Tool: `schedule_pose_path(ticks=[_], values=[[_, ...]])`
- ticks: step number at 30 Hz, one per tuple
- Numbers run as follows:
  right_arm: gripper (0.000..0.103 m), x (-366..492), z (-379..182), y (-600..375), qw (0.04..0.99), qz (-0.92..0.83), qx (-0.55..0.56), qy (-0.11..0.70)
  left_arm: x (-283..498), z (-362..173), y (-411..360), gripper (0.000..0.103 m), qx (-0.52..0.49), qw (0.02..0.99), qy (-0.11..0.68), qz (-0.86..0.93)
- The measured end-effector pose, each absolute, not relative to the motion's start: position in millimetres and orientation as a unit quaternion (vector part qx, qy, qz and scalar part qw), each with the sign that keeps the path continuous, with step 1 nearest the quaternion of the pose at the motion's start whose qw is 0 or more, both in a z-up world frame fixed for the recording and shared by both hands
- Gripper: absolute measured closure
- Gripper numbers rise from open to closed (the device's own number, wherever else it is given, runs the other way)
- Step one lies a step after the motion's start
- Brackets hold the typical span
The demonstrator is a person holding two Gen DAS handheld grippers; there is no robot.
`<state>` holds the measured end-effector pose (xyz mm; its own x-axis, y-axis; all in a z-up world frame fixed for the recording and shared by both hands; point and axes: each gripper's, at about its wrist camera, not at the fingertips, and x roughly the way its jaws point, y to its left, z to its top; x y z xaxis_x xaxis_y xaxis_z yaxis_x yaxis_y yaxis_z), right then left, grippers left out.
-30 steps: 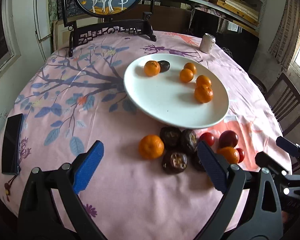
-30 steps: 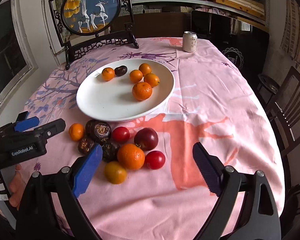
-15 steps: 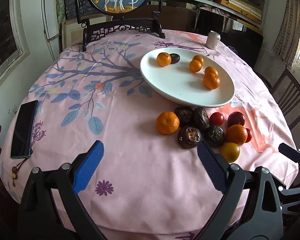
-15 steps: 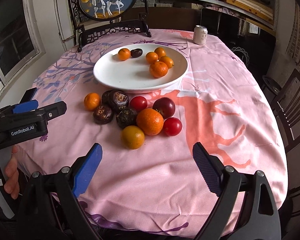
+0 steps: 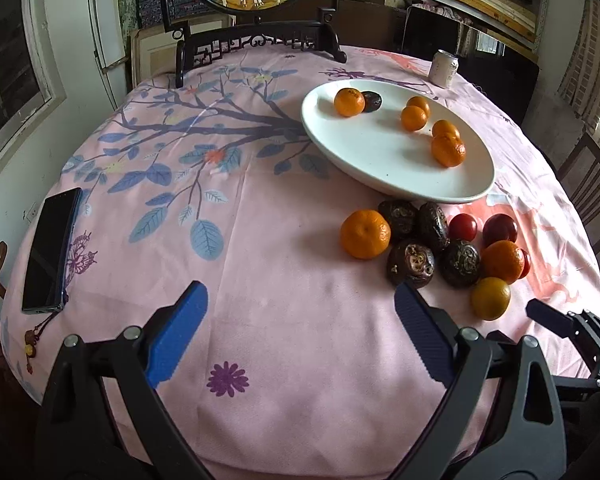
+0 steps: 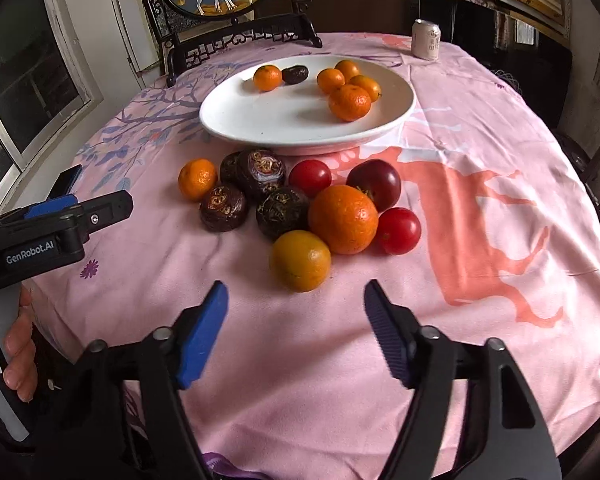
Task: Organize fruits
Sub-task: 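Grasp a yellow-orange fruit with the right tool while the left tool grasps a mandarin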
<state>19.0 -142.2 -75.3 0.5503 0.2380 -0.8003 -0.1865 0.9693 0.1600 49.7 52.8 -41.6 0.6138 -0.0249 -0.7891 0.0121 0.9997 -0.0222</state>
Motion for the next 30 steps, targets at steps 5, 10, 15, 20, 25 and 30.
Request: schedule_pose_path(ticks=[5, 10, 15, 20, 25, 30], values=[[0.067, 38.7, -89.8, -139.5, 0.879, 0.118, 0.033, 0.462, 63.8, -50.2, 51.4, 0.007, -0.01, 0.893, 0.449, -0.01], [0.067, 28.6, -80.8, -139.4, 0.881, 0.125, 0.022, 0.456, 88.3, -64.8, 40.9, 0.007, 0.0, 0.885, 0.465, -0.007], [0.067, 17.9, -75.4, -150.3, 0.883, 0.124, 0.022, 0.453, 110.6, -77.3, 35.5, 0.007, -0.011, 0.876, 0.483, -0.01], [0.067, 18.3, -75.0, -156.2, 0.883, 0.128, 0.031, 0.452, 123.5, -82.3, 28.9, 0.031, -0.043, 0.871, 0.487, -0.047], [0.067, 18.2, -74.6, -156.4, 0.882, 0.129, 0.035, 0.452, 116.9, -77.9, 16.9, 0.067, -0.047, 0.872, 0.483, -0.072], [0.067, 14.9, -68.4, -156.2, 0.886, 0.132, 0.033, 0.444, 103.9, -74.5, 16.7, 0.068, -0.043, 0.875, 0.476, -0.071]])
